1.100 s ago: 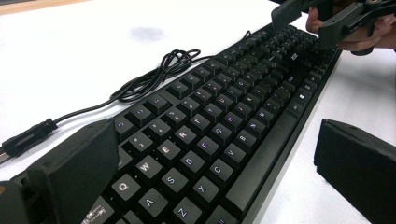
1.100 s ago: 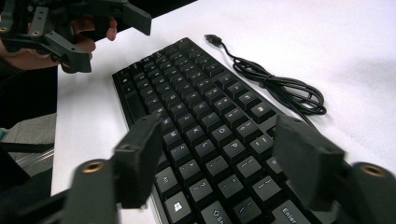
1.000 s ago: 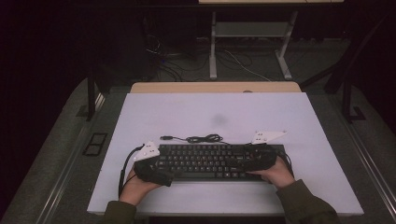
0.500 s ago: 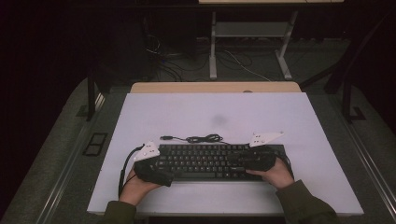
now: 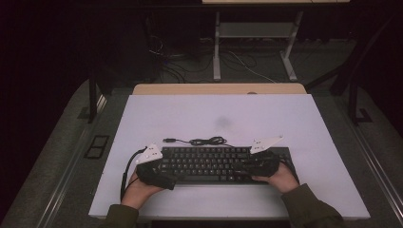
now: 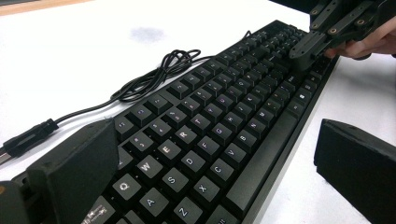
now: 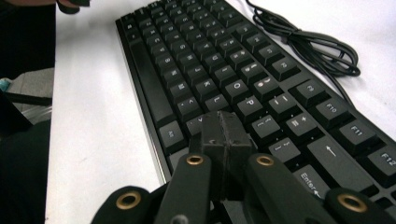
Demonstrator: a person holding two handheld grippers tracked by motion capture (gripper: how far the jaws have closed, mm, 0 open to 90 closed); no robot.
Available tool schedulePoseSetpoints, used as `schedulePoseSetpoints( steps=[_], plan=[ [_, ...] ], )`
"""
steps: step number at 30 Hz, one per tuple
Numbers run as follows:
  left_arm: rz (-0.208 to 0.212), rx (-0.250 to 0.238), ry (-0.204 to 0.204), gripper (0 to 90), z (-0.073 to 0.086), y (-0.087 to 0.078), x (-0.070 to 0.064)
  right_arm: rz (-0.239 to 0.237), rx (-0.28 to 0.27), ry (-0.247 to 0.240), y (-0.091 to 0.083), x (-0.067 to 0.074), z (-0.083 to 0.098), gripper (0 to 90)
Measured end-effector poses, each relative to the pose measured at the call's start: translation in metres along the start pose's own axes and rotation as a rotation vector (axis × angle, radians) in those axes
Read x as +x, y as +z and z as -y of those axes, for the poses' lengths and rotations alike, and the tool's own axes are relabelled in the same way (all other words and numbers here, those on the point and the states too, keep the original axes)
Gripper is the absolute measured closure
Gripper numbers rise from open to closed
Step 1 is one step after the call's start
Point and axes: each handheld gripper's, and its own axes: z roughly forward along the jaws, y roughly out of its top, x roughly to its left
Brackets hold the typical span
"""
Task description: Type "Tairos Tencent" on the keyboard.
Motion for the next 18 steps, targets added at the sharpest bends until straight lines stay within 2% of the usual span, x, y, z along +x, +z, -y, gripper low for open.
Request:
schedulePoseSetpoints(
  steps=[8, 18],
  plan=[
    [0.001, 0.002, -0.001, 0.0, 0.0003, 0.0005, 0.0000, 0.012, 0.041, -0.012, 0.0032, -0.0004, 0.0032, 89.3],
    [0.001, 0.000, -0.002, 0.0, 0.0003, 0.0005, 0.0002, 0.022, 0.066, -0.022, 0.0050, -0.0006, 0.0051, 89.4]
  ],
)
